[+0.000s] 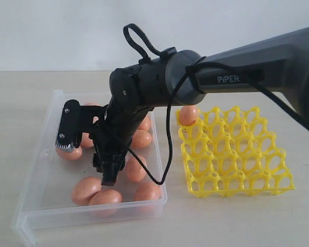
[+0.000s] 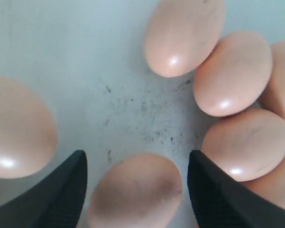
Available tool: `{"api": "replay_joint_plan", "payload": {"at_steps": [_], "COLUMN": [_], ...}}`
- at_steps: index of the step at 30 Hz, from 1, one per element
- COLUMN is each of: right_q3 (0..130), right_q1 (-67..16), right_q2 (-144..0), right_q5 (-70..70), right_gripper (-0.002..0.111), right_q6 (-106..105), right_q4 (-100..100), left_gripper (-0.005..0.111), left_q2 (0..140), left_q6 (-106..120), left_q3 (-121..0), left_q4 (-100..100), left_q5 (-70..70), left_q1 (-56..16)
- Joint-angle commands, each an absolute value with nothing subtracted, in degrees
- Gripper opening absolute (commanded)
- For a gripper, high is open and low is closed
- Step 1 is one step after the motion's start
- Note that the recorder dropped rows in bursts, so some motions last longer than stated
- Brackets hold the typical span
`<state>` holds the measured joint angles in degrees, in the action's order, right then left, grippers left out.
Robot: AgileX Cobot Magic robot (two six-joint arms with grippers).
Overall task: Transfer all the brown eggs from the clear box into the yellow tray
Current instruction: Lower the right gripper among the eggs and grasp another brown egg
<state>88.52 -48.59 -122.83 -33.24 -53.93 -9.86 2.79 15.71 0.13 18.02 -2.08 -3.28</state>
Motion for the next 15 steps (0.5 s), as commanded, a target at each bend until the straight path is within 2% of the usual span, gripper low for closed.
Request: {"api": "replay_joint_plan", "payload": {"at_steps": [1,10,15], "right_q3": [88.7,92.69,96.79], "right_q1": [-48.49,-48.49,-48.49], "right_q2": [-122.49,-122.49,-122.49], "right_q5": [-31.09,-34.96,-40.55], "right_gripper": [0.055,0.055,0.055], "right_q6": [-43.32,-8.82,2.31], "right_q4": [-10.14,-8.39,-4.89], "left_gripper": [0.004,0.004,0.004], "left_q2": [3.02,3.02,3.02], "left_q6": [15.97,15.97,15.97], "left_q3": [0.0,0.0,0.0], "left_q4": [18.28,18.28,18.28], "left_q5": [-2.98,-2.98,-2.98], "left_q1": [-3.44,-3.44,-3.44]}}
